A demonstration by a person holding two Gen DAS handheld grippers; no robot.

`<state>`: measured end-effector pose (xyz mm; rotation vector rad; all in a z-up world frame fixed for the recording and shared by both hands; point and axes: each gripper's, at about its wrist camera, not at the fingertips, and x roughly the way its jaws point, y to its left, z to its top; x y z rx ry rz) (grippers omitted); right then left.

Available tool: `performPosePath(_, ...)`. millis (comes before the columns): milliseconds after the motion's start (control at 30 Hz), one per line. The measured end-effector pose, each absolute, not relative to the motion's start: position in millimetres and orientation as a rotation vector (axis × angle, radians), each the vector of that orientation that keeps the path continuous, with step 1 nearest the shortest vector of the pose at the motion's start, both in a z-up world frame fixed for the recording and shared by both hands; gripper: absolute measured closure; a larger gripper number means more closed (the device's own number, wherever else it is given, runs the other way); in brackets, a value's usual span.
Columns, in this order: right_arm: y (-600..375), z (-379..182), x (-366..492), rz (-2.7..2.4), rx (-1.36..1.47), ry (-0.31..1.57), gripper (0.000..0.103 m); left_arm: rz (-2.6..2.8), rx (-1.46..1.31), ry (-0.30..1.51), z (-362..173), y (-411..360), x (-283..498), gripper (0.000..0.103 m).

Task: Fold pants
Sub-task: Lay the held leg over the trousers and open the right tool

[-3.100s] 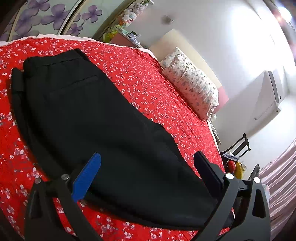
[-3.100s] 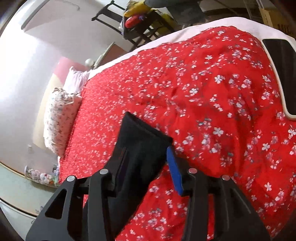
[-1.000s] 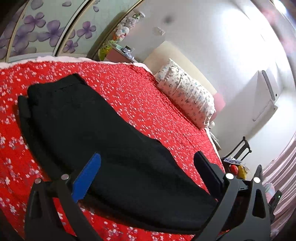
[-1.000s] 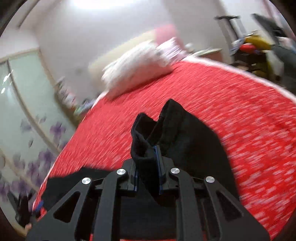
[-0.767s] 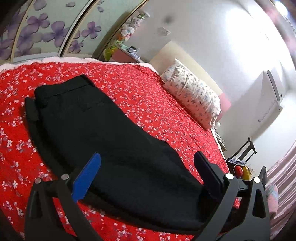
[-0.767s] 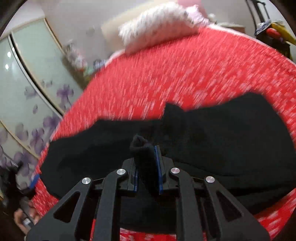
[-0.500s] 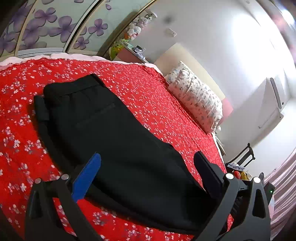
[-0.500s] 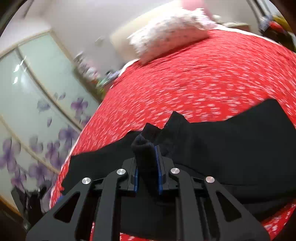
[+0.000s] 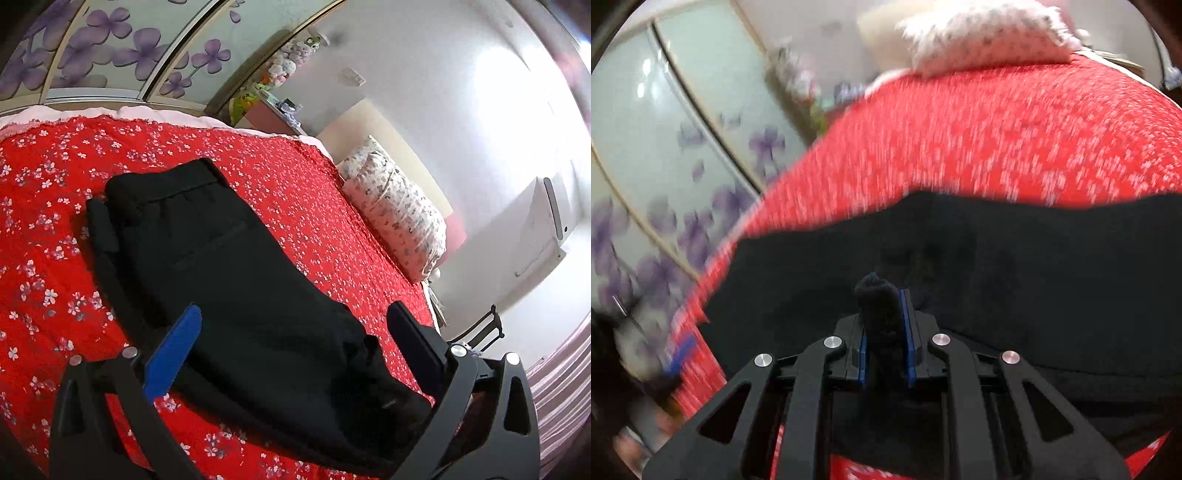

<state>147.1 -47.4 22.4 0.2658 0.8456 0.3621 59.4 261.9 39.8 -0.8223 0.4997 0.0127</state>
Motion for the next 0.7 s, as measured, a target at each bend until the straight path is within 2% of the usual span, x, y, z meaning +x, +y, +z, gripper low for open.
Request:
performPosePath(100,-37,7,134,0.365,0.169,0.862,0.087,0.019,-0.825,0.490,42,265,57,0.003)
performPosePath(167,-35,8,132,0.368,0.125,0.872,0.082,0.027,-0.833,0.480,43,271,54,0.003)
performPosePath(200,-31,9,133,0.383,0.092,0.896,0.062,0.034,-0.845,0.474,43,276,53,0.003)
performPosePath(233,-28,9,134,0.407,0.082,0.925,0.047,0.039,-0.858,0.469,43,279,52,0.003)
performPosePath(300,-30,13,128,0.451,0.119,0.929,0.045,0.046,-0.887,0.465,42,287,51,0.003)
performPosePath(367,-42,24,121,0.495,0.241,0.858,0.042,0.057,-0.915,0.466,41,297,49,0.003)
performPosePath(433,-53,21,123,0.516,0.347,0.855,0.032,0.060,-0.933,0.465,40,306,47,0.003)
performPosePath(500,-53,-5,142,0.526,0.394,1.044,0.032,0.053,-0.943,0.465,41,314,46,0.003)
performPosePath(700,-103,29,119,0.631,0.503,0.957,0.030,-0.039,-0.988,0.537,32,330,51,0.003)
